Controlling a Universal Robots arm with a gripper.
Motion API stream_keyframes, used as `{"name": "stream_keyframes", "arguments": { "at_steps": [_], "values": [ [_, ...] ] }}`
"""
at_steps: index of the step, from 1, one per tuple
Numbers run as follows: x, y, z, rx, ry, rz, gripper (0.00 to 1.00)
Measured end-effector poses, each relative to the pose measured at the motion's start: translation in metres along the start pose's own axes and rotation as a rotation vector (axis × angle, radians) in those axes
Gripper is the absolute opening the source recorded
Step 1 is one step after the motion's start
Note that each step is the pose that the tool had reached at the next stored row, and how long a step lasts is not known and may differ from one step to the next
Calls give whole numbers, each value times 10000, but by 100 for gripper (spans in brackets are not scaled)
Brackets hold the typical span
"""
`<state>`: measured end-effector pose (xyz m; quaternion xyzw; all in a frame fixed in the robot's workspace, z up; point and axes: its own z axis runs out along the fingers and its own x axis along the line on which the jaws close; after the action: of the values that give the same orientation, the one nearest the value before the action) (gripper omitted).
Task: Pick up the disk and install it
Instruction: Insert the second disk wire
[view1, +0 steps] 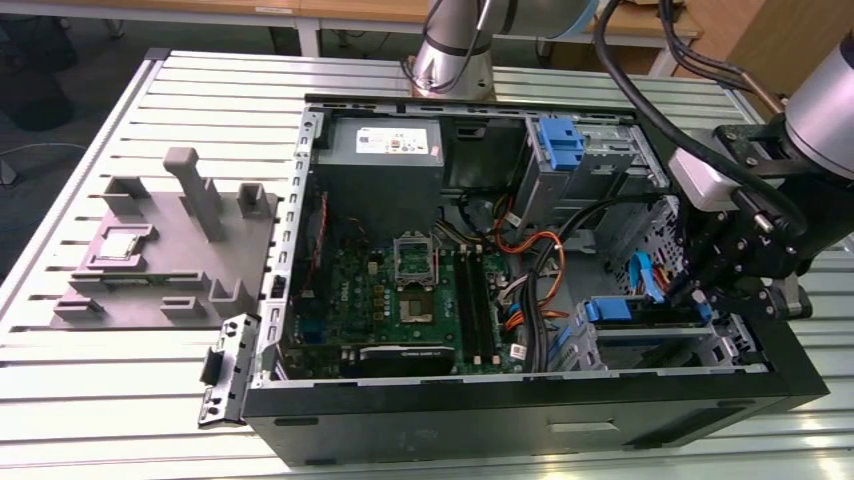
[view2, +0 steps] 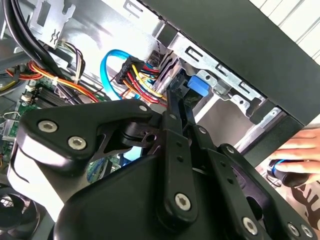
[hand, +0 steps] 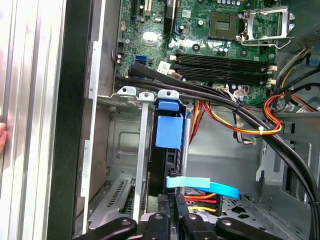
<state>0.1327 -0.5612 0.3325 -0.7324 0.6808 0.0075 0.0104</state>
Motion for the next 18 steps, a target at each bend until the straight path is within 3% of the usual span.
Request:
{"name": "stream_keyframes", "arguments": {
  "at_steps": [5,12,18],
  "values": [
    [-1,0,-59,-1,5,-1,16],
    [-1,-1,-58,12,10,506,16],
    [-2,-1,-41,14,7,577,16]
  ]
}}
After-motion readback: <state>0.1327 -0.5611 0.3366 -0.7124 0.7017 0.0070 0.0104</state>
